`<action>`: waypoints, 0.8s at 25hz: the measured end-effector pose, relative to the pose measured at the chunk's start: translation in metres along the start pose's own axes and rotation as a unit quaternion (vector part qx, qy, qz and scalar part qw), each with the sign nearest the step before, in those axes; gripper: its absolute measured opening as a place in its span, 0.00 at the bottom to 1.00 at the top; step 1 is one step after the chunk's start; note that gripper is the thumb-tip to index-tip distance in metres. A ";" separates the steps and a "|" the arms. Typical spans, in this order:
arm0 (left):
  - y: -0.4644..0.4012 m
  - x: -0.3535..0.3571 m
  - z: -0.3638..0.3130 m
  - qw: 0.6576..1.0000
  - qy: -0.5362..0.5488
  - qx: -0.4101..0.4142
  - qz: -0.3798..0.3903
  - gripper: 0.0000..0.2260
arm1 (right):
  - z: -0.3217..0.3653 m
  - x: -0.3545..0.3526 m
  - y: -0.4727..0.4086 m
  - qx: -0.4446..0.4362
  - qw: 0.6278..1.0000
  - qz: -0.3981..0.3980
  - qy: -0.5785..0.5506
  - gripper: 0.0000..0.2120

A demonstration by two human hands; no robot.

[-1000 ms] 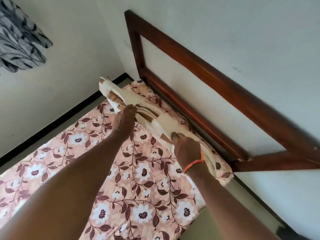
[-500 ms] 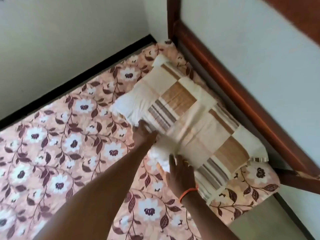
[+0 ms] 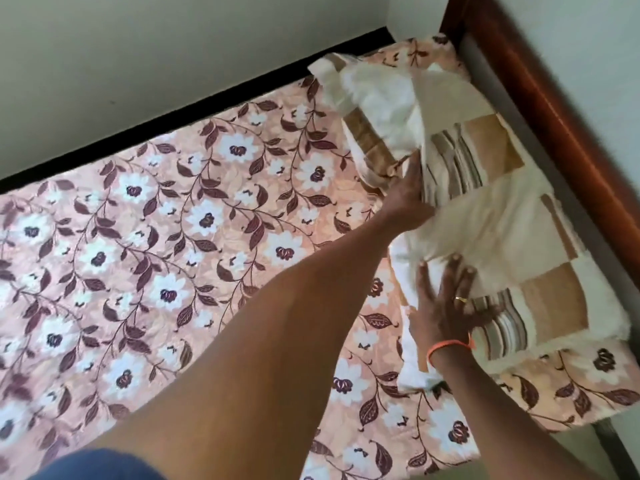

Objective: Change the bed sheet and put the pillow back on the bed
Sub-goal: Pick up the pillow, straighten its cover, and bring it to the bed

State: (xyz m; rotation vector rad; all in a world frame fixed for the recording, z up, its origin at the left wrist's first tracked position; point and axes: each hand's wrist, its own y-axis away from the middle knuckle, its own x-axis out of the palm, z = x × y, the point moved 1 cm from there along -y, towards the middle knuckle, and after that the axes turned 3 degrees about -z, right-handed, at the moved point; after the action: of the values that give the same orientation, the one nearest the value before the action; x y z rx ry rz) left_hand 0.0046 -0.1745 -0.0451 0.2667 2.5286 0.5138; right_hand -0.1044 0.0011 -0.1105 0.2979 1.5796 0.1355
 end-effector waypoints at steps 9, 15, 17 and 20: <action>0.252 -0.068 0.301 0.918 -0.345 -0.185 0.068 0.44 | 0.126 0.045 0.107 -0.156 0.975 0.153 -0.048 0.40; 0.405 -0.018 0.402 0.919 -0.389 -0.064 0.007 0.42 | 0.195 0.116 0.210 -0.305 0.938 0.164 0.026 0.40; 0.449 0.016 0.404 0.924 -0.380 -0.010 0.039 0.38 | 0.176 0.137 0.278 -0.305 0.932 0.189 0.044 0.42; 0.512 0.040 0.403 0.908 -0.386 0.087 0.140 0.31 | 0.138 0.135 0.365 -0.264 0.914 0.303 0.060 0.51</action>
State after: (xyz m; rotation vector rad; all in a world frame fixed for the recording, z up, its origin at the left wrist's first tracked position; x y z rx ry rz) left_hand 0.2332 0.4246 -0.1677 0.7472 1.7586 0.2133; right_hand 0.0696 0.3737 -0.1468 0.3466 1.4596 1.0632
